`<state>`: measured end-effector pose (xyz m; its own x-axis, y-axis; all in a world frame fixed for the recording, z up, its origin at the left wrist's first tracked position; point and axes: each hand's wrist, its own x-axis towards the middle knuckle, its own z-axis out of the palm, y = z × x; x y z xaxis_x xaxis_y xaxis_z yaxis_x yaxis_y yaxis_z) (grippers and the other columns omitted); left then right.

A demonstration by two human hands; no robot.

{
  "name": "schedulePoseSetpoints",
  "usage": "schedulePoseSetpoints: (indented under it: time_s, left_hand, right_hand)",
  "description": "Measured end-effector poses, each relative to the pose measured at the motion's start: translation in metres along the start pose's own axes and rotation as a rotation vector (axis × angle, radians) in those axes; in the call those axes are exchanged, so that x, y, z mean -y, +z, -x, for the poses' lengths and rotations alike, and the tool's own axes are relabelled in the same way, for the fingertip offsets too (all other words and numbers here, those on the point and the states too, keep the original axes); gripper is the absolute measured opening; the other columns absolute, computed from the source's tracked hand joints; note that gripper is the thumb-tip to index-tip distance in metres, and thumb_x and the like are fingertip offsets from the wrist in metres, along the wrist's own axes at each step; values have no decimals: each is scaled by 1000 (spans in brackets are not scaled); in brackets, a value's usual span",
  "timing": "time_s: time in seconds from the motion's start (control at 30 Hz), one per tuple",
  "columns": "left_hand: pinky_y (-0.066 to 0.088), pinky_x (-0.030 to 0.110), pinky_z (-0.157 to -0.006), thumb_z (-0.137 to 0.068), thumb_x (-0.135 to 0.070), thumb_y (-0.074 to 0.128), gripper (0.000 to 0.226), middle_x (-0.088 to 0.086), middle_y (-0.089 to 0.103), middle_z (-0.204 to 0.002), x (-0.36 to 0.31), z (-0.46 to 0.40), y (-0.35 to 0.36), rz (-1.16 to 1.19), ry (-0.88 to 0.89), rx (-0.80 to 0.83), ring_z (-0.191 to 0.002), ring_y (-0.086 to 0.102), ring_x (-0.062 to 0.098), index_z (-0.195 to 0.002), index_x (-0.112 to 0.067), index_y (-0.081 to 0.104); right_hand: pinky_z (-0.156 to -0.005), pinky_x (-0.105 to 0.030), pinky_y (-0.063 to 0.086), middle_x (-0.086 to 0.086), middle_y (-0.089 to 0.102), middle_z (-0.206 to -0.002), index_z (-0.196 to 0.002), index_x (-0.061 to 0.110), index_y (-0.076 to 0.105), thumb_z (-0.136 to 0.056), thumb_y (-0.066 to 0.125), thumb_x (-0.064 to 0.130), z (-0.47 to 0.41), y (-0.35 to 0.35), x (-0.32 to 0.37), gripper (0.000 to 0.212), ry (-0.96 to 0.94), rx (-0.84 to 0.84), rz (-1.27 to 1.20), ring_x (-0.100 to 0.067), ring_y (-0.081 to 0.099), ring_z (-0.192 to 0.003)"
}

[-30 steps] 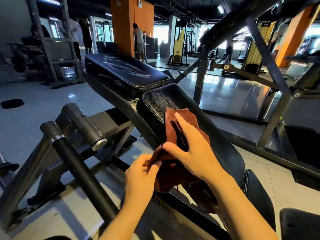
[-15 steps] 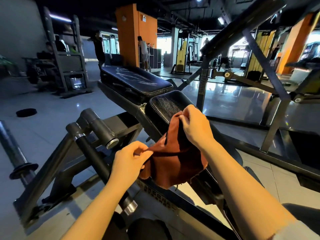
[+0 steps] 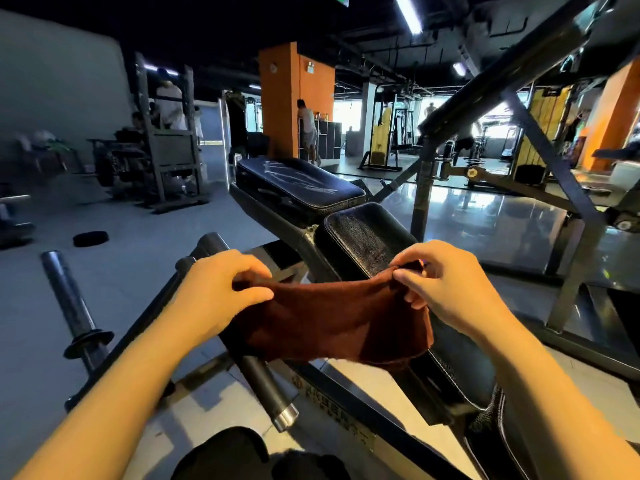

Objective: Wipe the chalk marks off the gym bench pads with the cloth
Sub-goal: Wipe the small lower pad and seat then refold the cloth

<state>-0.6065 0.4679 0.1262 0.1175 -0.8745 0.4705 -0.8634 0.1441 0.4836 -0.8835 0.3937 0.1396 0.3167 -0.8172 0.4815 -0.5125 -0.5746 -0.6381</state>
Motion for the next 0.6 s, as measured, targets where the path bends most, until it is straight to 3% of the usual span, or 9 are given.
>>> schedulePoseSetpoints:
  time_s: [0.07,0.13,0.2,0.27,0.33,0.43,0.5,0.6]
  left_hand:
    - [37,15,-68,-79,-23,77,21,-14,60,-81,6,4,-8,-64,-17,40,-78,55,2,-76,-39,63]
    - [36,13,-59,-81,-24,75,22,-12,59,-77,10,8,-8,-82,-44,21,-70,54,3,-72,-38,60]
    - [45,15,-53,-85,-20,72,16,-5,61,-81,13,10,-4,115,-131,31,-69,58,9,-75,-28,62]
    - [53,20,-55,-86,-14,70,11,3,64,-83,14,13,-3,295,-228,115,-74,64,16,-80,-20,63]
    - [51,20,-62,-82,-12,74,16,1,66,-79,17,12,-1,196,-208,162,-76,65,17,-78,-23,63]
    - [44,23,-66,-82,-15,73,16,-8,65,-78,7,4,3,-13,-117,-18,-77,61,13,-77,-26,62]
    - [42,30,-70,-85,-16,68,12,-8,62,-80,-9,-10,11,-75,-21,-216,-77,57,15,-79,-22,61]
    - [34,27,-74,-89,-12,62,7,-1,59,-86,-42,-51,36,-68,218,-370,-83,52,17,-85,-17,60]
  right_hand:
    - [-64,-34,54,7,58,-81,-79,32,64,-89,68,19,0,6,-4,17,-84,-73,155,-16,63,-66]
    - [-71,-33,42,12,49,-83,-85,31,65,-90,67,25,-1,12,-5,8,-139,-119,270,-16,54,-77]
    - [-73,-29,35,7,46,-90,-88,28,66,-90,66,25,0,15,-5,4,-138,-150,261,-13,48,-82]
    - [-73,-27,35,7,49,-95,-85,28,63,-90,65,24,3,14,-6,7,-132,-133,228,-11,50,-82]
    - [-69,-26,39,13,57,-81,-82,32,58,-91,64,23,10,9,-8,14,-119,-54,219,-6,56,-75]
    - [-57,-14,40,23,62,-69,-80,32,60,-92,63,24,28,0,-13,14,-54,115,121,2,58,-61]
    - [-52,-18,44,11,66,-72,-79,30,64,-91,64,21,42,-6,-16,15,9,192,-80,-4,58,-55]
    - [-51,-27,47,-8,67,-71,-76,25,65,-89,67,15,60,-15,-26,15,152,214,-277,-17,59,-54]
